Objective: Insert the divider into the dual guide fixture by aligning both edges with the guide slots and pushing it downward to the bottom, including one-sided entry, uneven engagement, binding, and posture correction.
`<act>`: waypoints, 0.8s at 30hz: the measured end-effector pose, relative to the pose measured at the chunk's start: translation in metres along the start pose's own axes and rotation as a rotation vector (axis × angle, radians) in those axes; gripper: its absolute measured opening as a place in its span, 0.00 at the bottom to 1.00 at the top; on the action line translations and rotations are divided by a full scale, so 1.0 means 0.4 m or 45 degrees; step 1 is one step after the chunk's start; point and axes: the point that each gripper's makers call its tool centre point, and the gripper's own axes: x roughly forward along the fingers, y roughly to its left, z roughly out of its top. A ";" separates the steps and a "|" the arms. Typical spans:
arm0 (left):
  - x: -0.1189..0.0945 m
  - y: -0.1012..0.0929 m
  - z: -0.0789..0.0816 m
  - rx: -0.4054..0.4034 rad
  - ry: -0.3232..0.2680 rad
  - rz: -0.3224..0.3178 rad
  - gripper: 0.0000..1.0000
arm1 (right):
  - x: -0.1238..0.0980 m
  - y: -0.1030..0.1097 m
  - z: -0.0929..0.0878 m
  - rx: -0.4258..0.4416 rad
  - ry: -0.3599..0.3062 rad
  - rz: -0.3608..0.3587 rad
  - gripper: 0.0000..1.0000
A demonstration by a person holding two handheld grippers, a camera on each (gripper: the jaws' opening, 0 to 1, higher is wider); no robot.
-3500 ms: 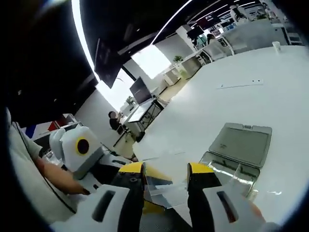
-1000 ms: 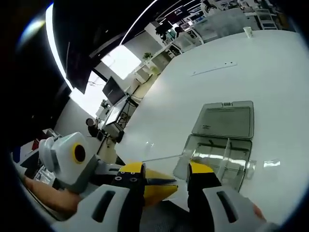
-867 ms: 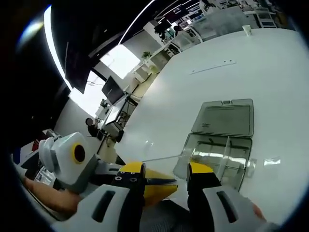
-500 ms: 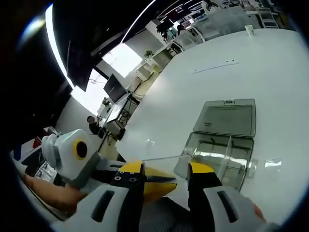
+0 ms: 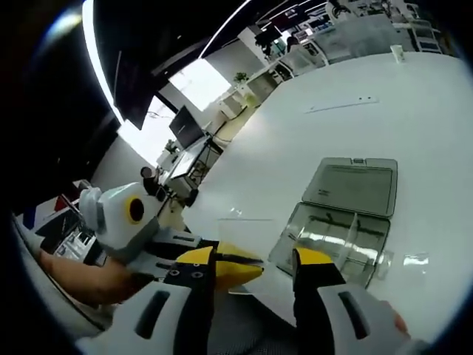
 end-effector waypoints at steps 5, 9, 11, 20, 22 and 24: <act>-0.008 0.013 -0.003 -0.047 -0.016 -0.008 0.01 | -0.017 -0.005 0.011 -0.017 -0.021 0.012 0.40; -0.016 0.027 -0.003 -0.114 -0.033 -0.018 0.01 | -0.029 -0.013 0.009 -0.040 -0.020 0.016 0.40; -0.022 0.033 0.001 -0.132 -0.045 -0.018 0.01 | -0.034 -0.016 0.010 -0.051 -0.026 0.021 0.40; -0.042 0.054 0.011 -0.260 -0.085 -0.046 0.01 | -0.048 -0.021 0.007 -0.092 -0.024 0.024 0.40; -0.043 0.056 0.014 -0.288 -0.092 -0.054 0.01 | -0.049 -0.021 0.005 -0.110 -0.020 0.026 0.40; -0.042 0.056 0.016 -0.296 -0.093 -0.054 0.01 | -0.051 -0.019 0.004 -0.122 -0.020 0.030 0.40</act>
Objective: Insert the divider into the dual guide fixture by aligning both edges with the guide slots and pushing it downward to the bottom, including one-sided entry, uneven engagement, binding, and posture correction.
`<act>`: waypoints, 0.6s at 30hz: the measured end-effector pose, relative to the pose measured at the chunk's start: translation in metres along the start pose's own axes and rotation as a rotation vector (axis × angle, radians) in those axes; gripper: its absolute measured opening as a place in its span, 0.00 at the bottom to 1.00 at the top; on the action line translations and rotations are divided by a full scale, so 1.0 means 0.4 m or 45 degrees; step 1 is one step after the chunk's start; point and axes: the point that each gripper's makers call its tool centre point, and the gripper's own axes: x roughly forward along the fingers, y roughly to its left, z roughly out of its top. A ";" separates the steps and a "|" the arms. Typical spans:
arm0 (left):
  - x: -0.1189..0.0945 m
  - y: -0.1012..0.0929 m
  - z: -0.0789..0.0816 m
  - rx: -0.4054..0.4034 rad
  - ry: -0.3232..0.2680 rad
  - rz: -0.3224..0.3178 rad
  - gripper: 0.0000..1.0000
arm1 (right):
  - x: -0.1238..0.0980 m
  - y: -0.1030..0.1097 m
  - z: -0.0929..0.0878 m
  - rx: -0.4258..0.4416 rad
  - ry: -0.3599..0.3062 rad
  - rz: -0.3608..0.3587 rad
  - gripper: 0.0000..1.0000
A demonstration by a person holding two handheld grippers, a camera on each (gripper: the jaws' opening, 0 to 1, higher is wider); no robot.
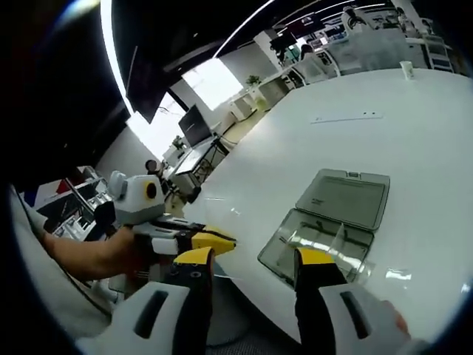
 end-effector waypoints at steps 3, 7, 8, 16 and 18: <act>0.001 -0.001 0.000 -0.007 0.006 -0.005 0.01 | -0.001 0.004 0.001 -0.027 -0.005 0.012 0.40; 0.004 0.010 -0.008 -0.027 0.038 0.003 0.02 | 0.000 0.010 -0.009 -0.058 0.000 0.026 0.41; 0.003 0.012 -0.008 -0.036 0.045 0.004 0.02 | -0.001 0.013 -0.012 -0.069 -0.002 0.030 0.41; 0.005 0.044 -0.014 -0.028 0.139 0.058 0.01 | -0.001 0.035 -0.023 -0.211 -0.006 0.067 0.46; 0.007 0.054 -0.007 -0.026 0.159 0.069 0.01 | -0.001 0.041 -0.026 -0.262 0.002 0.076 0.46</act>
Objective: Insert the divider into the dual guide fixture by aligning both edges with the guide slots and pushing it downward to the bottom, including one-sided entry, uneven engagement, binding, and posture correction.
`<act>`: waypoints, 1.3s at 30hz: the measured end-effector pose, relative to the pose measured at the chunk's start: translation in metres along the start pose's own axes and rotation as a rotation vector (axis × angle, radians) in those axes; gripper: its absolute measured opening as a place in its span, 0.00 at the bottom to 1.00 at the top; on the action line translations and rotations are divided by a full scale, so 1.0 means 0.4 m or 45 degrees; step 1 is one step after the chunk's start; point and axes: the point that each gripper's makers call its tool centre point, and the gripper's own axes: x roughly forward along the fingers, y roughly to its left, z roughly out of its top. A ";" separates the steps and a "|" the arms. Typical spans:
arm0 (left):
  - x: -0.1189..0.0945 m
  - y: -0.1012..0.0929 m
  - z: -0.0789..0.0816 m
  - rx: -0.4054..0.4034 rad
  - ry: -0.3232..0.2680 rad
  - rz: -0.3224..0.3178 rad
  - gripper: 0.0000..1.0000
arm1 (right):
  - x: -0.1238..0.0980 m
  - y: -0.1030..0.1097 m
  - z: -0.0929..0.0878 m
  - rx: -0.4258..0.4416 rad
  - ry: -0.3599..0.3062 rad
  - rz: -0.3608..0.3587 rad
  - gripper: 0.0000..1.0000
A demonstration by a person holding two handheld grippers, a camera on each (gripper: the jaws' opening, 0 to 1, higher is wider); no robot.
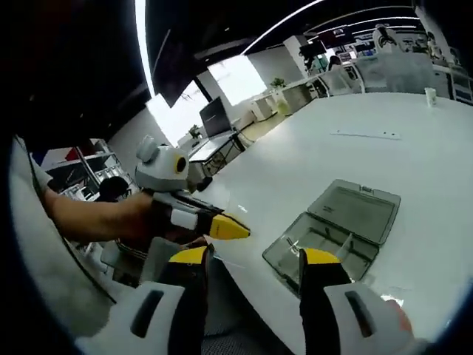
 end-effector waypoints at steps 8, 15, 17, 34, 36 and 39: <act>0.014 0.025 0.003 -0.054 0.119 0.025 0.01 | 0.000 0.015 -0.009 -0.120 0.009 0.024 0.47; 0.029 0.028 0.014 -0.072 0.197 0.028 0.01 | 0.003 0.016 -0.018 -0.198 0.014 0.026 0.50; 0.035 0.026 0.014 -0.075 0.227 0.030 0.01 | 0.004 0.015 -0.025 -0.195 0.014 0.028 0.51; 0.080 0.042 0.016 -0.118 0.381 0.101 0.01 | 0.000 0.003 -0.035 -0.345 0.019 0.006 0.55; 0.083 0.037 0.018 -0.126 0.382 0.098 0.01 | 0.000 0.002 -0.035 -0.350 0.022 0.007 0.55; 0.092 0.034 0.013 -0.127 0.398 0.103 0.01 | 0.000 0.000 -0.032 -0.361 0.022 0.006 0.56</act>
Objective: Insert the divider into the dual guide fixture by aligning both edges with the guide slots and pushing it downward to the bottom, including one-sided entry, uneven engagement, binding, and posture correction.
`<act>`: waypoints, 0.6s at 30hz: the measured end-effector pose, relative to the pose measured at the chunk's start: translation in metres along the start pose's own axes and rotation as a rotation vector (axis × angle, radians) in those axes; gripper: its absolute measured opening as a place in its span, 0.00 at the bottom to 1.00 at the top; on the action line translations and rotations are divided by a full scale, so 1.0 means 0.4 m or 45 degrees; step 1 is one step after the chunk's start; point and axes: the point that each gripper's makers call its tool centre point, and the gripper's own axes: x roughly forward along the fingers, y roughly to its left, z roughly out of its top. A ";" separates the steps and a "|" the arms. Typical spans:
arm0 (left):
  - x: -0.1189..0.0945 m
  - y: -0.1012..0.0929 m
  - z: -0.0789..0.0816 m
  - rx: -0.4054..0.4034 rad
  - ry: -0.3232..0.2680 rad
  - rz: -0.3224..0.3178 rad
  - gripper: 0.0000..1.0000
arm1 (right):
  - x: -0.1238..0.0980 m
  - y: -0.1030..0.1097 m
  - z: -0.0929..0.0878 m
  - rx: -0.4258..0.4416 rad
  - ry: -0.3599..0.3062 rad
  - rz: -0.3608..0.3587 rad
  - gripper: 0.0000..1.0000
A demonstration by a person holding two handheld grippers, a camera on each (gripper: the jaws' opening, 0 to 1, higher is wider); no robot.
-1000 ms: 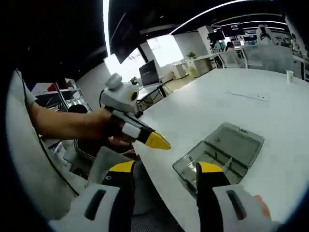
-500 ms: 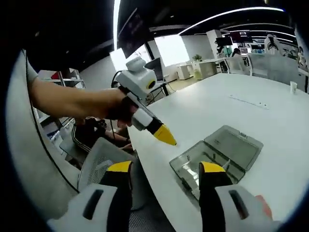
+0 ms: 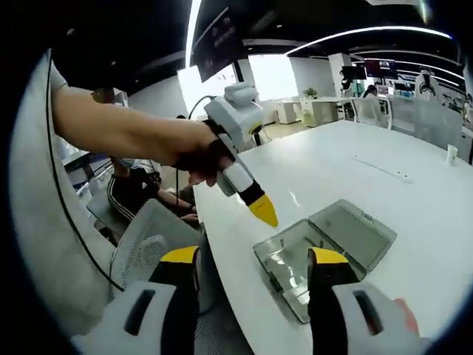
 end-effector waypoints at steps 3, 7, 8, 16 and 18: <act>0.006 0.005 0.000 -0.011 0.010 0.012 0.01 | -0.002 0.000 0.003 -0.018 -0.006 -0.005 0.56; 0.014 -0.002 0.007 -0.029 0.004 0.012 0.01 | -0.003 0.001 0.002 -0.029 -0.003 0.002 0.57; 0.016 -0.003 0.007 -0.028 0.006 0.014 0.01 | -0.003 0.001 0.002 -0.031 0.001 0.005 0.57; 0.031 0.008 -0.001 -0.045 0.028 0.048 0.01 | 0.000 0.003 -0.002 -0.060 0.022 0.008 0.58; 0.034 0.007 -0.001 -0.055 0.031 0.047 0.01 | -0.001 0.003 -0.001 -0.071 0.021 0.006 0.58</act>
